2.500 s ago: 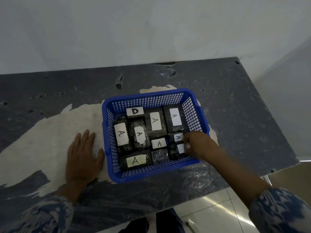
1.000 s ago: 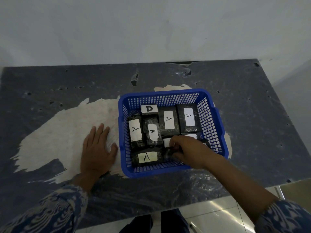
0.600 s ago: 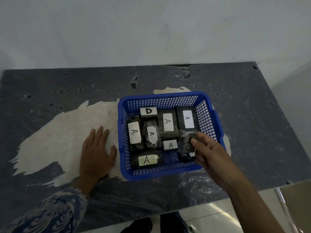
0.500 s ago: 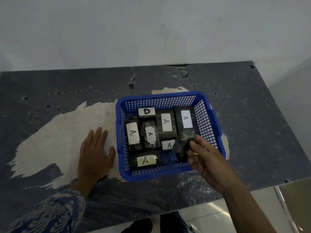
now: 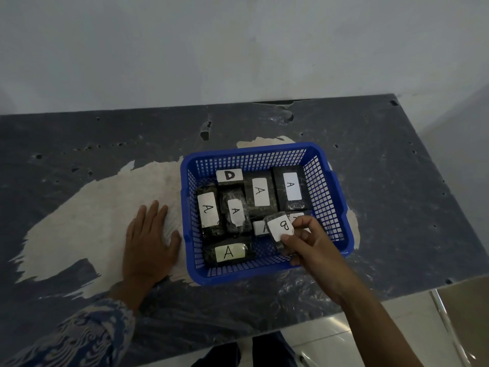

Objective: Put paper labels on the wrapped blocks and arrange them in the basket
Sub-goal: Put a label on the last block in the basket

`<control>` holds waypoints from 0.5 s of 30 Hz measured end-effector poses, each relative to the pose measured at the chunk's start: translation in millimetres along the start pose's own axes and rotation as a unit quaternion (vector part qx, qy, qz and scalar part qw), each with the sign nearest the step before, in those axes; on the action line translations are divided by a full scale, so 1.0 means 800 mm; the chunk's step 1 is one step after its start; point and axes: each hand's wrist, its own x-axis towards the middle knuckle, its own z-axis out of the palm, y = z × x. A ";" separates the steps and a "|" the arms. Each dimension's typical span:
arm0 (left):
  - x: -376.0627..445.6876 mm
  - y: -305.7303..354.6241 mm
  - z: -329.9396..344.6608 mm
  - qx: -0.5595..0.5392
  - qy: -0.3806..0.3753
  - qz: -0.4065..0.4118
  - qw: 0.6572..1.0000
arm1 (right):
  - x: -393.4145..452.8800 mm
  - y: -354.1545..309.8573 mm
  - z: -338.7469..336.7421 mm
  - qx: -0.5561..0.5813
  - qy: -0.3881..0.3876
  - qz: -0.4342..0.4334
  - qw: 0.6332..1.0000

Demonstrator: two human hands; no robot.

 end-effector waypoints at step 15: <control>0.000 0.002 0.000 -0.005 0.007 -0.002 1.000 | 0.043 -0.002 -0.009 -0.384 -0.023 -0.019 0.923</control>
